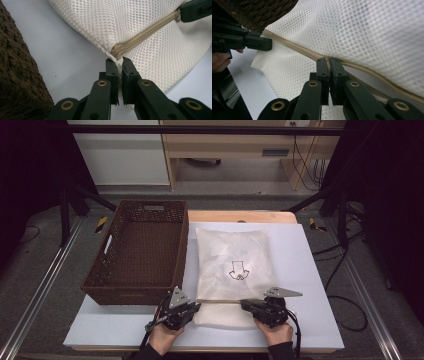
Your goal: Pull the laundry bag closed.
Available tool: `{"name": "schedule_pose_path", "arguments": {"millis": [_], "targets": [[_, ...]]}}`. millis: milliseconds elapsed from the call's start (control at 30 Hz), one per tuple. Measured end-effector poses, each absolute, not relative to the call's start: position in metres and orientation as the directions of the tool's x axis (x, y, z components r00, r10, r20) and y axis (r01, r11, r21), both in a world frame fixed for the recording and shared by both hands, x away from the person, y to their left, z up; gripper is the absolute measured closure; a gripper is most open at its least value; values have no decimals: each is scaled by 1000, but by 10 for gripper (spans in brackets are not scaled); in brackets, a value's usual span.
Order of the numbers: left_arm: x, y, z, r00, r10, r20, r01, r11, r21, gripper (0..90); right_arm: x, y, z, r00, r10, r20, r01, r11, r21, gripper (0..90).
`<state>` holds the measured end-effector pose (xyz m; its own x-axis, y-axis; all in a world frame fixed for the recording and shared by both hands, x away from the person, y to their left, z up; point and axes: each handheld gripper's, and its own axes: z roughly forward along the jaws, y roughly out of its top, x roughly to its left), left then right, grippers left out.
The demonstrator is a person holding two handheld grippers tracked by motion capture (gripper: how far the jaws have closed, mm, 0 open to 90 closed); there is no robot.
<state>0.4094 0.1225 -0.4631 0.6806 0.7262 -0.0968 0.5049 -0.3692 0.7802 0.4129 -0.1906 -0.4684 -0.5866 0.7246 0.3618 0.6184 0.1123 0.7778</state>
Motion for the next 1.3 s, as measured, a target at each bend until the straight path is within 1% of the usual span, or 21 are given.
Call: {"name": "schedule_pose_path", "arguments": {"millis": [233,400,467,500,800,1000,1067,1200,1300], "targets": [[409,122,-464,682,726,-94,503,-372,780,848,409,-206,-466,-567,731,379,629,88,772,871],[409,122,-464,684,723,-96,503,-372,780,848,408,-211,-466,-569,735,370,628,98,772,871],[409,122,-464,684,724,-92,502,-375,779,848,408,-213,-466,-566,726,391,638,85,765,871],[410,122,-464,683,724,-94,504,-375,778,848,408,-214,-466,-562,735,379,636,91,766,872],[410,123,-466,682,725,-93,506,-377,776,847,408,-236,-468,-516,755,405,657,45,753,871],[410,122,-466,683,725,-93,507,-378,775,848,408,-241,-469,-511,753,415,666,42,745,871],[410,123,-467,682,725,-96,510,-377,773,848,408,-243,-468,-495,775,392,667,49,744,871],[410,122,-467,685,722,-95,507,-379,774,847,408,-250,-469,-479,767,427,680,17,733,871],[410,122,-467,685,722,-95,508,-380,773,847,408,-250,-470,-480,770,420,681,26,732,871]]}}
